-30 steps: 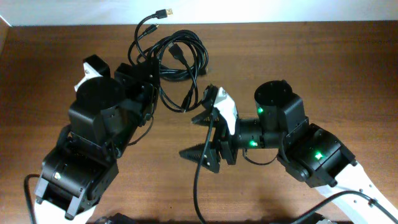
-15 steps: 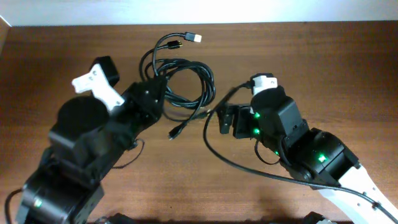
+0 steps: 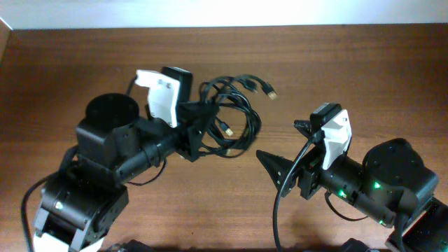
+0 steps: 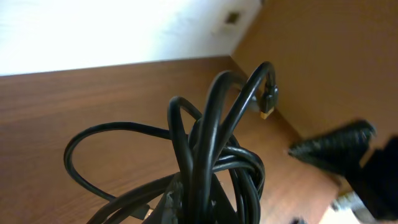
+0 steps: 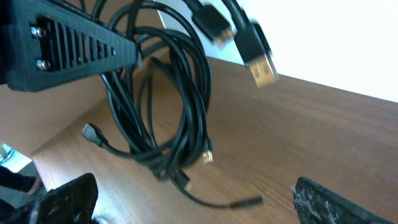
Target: Untangle cables
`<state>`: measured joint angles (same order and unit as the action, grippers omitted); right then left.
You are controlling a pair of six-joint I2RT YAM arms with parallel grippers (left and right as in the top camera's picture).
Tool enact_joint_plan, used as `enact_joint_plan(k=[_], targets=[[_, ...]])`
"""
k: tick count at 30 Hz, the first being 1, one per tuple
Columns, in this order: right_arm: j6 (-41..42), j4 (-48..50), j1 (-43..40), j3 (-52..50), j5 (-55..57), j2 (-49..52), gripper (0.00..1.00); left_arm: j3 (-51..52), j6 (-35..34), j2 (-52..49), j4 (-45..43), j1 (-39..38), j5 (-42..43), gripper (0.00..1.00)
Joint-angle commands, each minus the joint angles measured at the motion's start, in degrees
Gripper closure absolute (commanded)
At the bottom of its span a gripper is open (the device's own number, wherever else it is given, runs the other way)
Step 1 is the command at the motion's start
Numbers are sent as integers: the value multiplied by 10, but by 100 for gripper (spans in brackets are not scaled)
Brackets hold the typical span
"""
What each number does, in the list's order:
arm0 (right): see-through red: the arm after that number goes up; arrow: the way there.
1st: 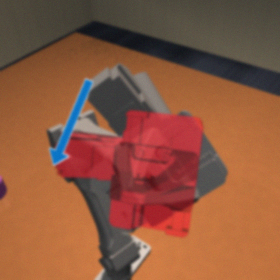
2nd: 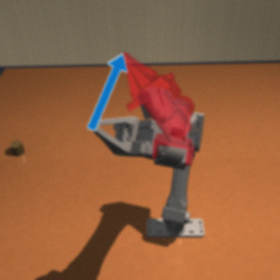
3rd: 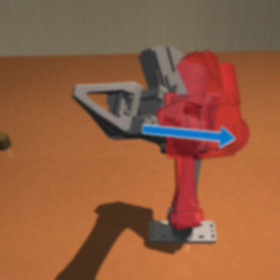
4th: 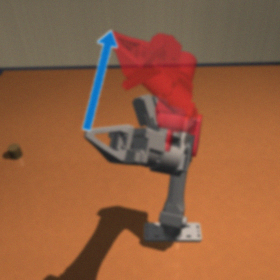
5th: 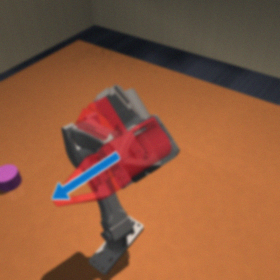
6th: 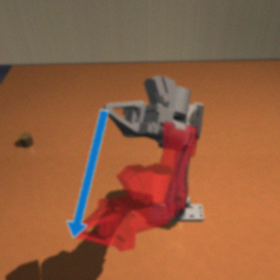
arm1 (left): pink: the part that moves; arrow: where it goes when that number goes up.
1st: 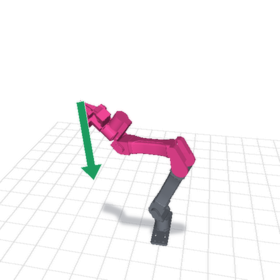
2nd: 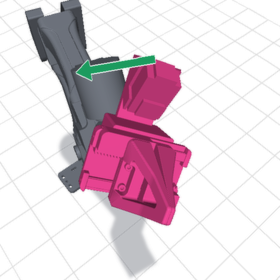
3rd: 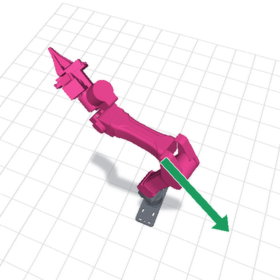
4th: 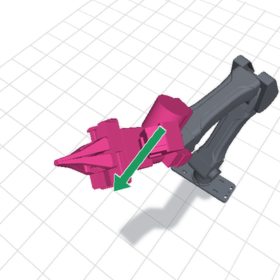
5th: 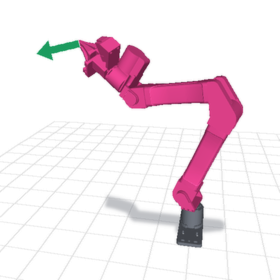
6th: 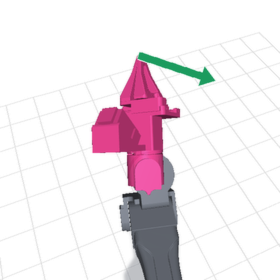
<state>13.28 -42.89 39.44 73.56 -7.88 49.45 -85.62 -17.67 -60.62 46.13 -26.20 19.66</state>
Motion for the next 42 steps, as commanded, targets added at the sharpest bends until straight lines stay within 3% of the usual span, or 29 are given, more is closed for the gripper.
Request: enact_joint_plan(k=[1, 5, 7, 12, 16, 21, 25, 29, 34, 37, 42], targets=[[-11, 0, 3, 2, -9, 0, 8, -8, 49, -9, 0, 1, 78, 100], [-11, 3, 3, 2, -5, 18, 22, -8, 49, -15, -2, 1, 141, 100], [-11, 3, 3, 2, -5, 25, 38, -8, 49, -15, -1, 1, 158, 100], [-10, 5, 3, 2, 8, 27, 60, -8, 49, -15, 3, 1, 185, 100], [-8, 5, 3, 2, 8, 27, 96, -8, 33, -28, 3, 1, 177, 100], [-8, 5, 3, 2, -8, 26, 96, -8, -132, -43, 35, 1, 15, 100], [-3, 8, 3, 2, -20, 10, 96, -8, -323, -43, 153, 1, -158, 100], [101, 0, 3, 2, 64, -1, 96, -8, -403, -43, 193, 1, -167, 100], [294, -119, 3, 2, 234, -1, 96, -8, -392, -43, 188, 1, -167, 100], [327, -149, 3, 2, 236, 2, 96, -8, -272, -42, 154, 1, -158, 100], [398, -217, 3, 2, 231, 37, 96, -8, -195, -34, 98, 0, -131, 100]])
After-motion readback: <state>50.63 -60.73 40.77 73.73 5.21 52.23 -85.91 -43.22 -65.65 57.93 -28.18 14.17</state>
